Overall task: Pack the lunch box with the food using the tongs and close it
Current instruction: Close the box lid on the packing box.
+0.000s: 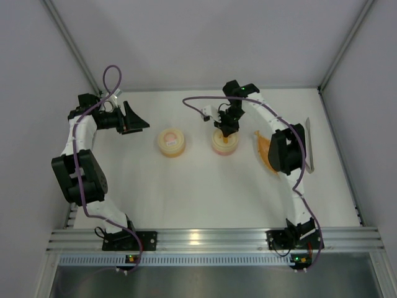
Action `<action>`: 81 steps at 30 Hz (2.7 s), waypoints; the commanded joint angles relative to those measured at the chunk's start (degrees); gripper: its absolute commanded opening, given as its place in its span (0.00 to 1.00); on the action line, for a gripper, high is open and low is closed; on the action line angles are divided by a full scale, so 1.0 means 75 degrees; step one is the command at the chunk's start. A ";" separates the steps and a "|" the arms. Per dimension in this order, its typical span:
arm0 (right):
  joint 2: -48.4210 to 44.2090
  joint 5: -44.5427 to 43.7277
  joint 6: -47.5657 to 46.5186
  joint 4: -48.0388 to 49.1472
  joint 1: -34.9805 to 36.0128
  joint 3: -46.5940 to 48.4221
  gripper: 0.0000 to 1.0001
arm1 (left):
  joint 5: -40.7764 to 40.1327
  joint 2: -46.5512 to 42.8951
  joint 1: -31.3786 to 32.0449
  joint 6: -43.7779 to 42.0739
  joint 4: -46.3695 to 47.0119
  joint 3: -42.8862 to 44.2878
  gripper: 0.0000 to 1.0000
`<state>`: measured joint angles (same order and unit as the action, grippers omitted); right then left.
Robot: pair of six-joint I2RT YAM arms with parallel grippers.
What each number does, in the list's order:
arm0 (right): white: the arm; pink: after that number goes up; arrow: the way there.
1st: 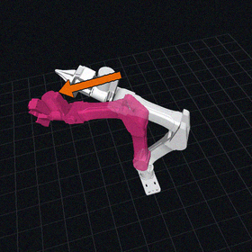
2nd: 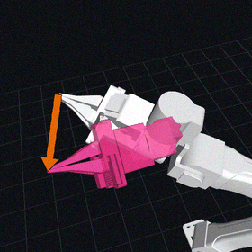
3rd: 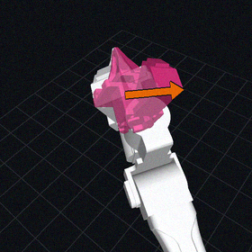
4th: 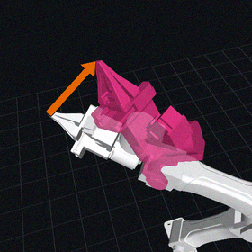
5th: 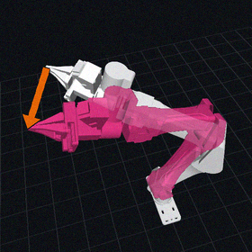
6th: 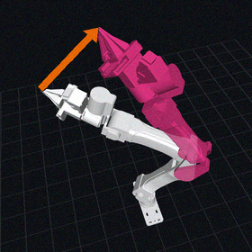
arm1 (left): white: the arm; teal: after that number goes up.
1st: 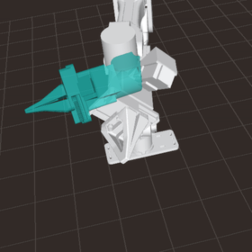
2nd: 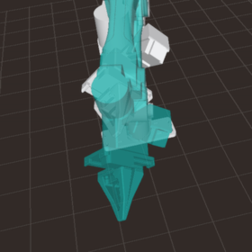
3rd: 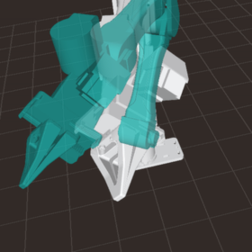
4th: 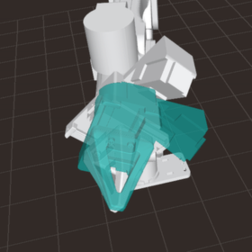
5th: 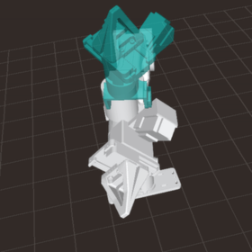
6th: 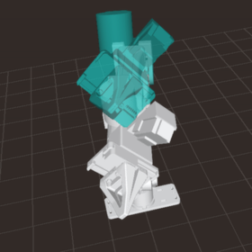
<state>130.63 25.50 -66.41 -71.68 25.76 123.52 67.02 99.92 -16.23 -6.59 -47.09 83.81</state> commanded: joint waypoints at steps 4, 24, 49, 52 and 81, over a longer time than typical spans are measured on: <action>0.0102 0.0163 -0.0016 -0.0040 0.0128 0.0475 0.00 | 0.0333 0.0119 -0.0004 -0.0211 0.0033 -0.0042 0.98; 0.0360 -0.0282 -0.0110 -0.0427 0.0315 0.0616 0.00 | 0.0356 0.0166 -0.0016 -0.0387 -0.0131 0.0017 0.98; -0.0551 0.0760 0.0475 -0.0674 0.0292 -0.1255 0.00 | 0.0204 0.0201 -0.0016 -0.1055 -0.0916 0.0310 0.98; -0.1162 0.0796 0.0628 -0.0194 0.0350 -0.2157 0.00 | 0.0192 0.0142 -0.0016 -0.1102 -0.0975 0.0321 0.98; -0.2464 0.0761 0.2326 0.1318 0.0726 -0.4715 0.00 | 0.0052 -0.0162 -0.0016 -0.1360 -0.1163 0.0157 0.98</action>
<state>110.98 31.35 -51.31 -65.45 30.70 89.73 66.50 101.54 -16.23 -14.61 -55.00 84.25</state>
